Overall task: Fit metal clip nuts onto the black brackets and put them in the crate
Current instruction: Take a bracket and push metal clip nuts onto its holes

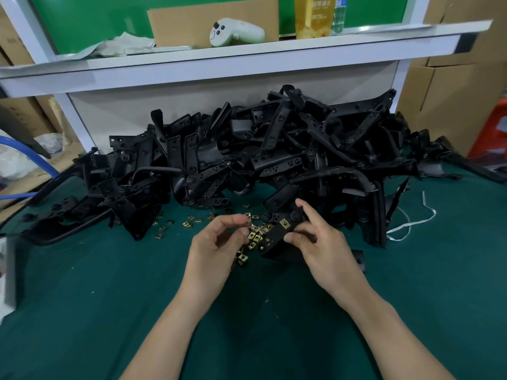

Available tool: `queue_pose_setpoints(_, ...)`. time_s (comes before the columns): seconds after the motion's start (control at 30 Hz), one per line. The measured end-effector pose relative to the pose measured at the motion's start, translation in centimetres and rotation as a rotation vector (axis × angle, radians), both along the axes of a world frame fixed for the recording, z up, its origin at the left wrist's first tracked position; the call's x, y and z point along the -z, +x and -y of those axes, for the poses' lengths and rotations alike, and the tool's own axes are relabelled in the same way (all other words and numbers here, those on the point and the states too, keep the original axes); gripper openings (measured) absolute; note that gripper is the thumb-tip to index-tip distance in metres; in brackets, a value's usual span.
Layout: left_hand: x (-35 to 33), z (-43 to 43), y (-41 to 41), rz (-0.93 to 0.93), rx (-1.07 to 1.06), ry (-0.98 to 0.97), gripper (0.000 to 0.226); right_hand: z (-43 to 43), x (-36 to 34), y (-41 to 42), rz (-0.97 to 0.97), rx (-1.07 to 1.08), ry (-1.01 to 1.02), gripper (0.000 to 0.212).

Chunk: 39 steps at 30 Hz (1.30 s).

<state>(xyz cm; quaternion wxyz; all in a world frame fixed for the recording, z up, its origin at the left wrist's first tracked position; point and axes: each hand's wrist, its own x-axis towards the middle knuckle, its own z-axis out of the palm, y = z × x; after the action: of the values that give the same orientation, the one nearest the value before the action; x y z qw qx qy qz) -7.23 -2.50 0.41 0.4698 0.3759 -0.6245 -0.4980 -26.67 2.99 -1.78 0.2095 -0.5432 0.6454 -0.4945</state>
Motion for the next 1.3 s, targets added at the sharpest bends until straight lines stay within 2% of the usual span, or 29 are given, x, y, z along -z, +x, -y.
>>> queue_pose_setpoints(0.73, 0.1, 0.0, -0.1, -0.026, -0.006, 0.029, 0.023, -0.1, -0.1, 0.0, -0.008, -0.001, 0.005, 0.067)
queue_pose_setpoints(0.87, 0.1, 0.4, -0.2, -0.179, -0.005, 0.176, 0.017, -0.1, -0.1, 0.0, -0.010, -0.004, 0.012, 0.067)
queue_pose_setpoints(1.03, -0.1, 0.9, 0.5, -0.469, 0.154, 0.477, 0.017, 0.0, -0.2, 0.0, -0.025, -0.007, 0.019, 0.068)
queue_pose_setpoints(1.3, -0.1, 1.4, 0.9, -0.634, 0.194, 0.639, 0.015, 0.0, 0.0, -0.1, -0.018, -0.007, 0.025, 0.068)
